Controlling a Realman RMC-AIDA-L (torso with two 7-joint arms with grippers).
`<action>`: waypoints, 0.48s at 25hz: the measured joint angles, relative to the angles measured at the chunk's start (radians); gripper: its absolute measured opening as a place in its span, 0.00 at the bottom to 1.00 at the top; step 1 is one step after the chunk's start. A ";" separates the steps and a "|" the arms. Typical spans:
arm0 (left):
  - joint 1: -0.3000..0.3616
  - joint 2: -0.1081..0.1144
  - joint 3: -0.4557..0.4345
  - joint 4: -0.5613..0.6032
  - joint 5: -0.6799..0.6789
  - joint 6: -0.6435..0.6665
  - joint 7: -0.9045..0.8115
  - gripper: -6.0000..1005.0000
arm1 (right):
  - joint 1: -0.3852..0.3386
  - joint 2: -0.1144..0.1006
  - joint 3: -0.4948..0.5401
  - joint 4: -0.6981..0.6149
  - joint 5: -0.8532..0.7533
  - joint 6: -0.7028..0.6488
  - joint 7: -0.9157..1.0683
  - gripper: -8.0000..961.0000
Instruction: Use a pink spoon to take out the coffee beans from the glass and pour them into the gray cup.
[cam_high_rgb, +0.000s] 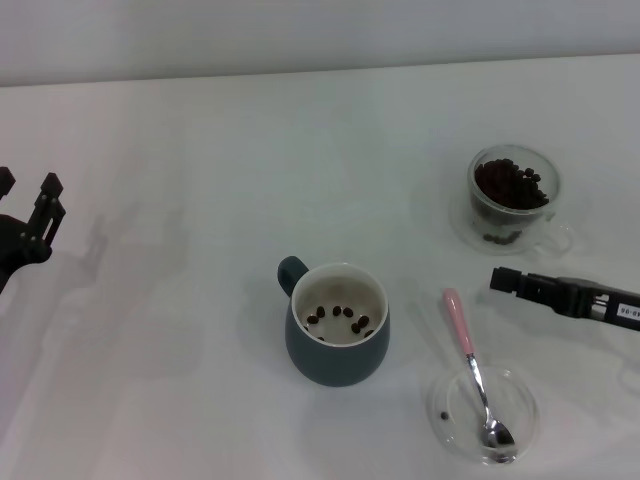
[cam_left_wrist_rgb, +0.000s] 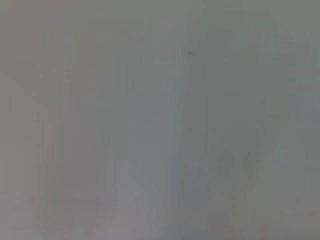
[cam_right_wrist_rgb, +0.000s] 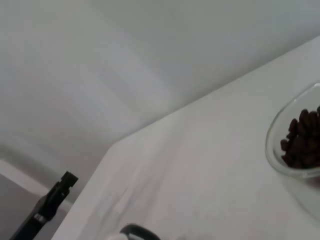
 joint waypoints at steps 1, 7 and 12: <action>0.000 0.000 0.000 0.000 0.000 0.000 0.000 0.55 | 0.002 -0.002 0.005 0.000 0.003 0.000 0.000 0.22; 0.003 0.001 0.000 0.000 -0.003 0.000 0.000 0.55 | 0.015 -0.027 0.093 -0.012 0.006 0.006 -0.007 0.21; 0.007 0.002 0.000 0.000 -0.011 0.000 0.000 0.55 | 0.012 -0.058 0.216 -0.042 0.006 -0.013 -0.037 0.23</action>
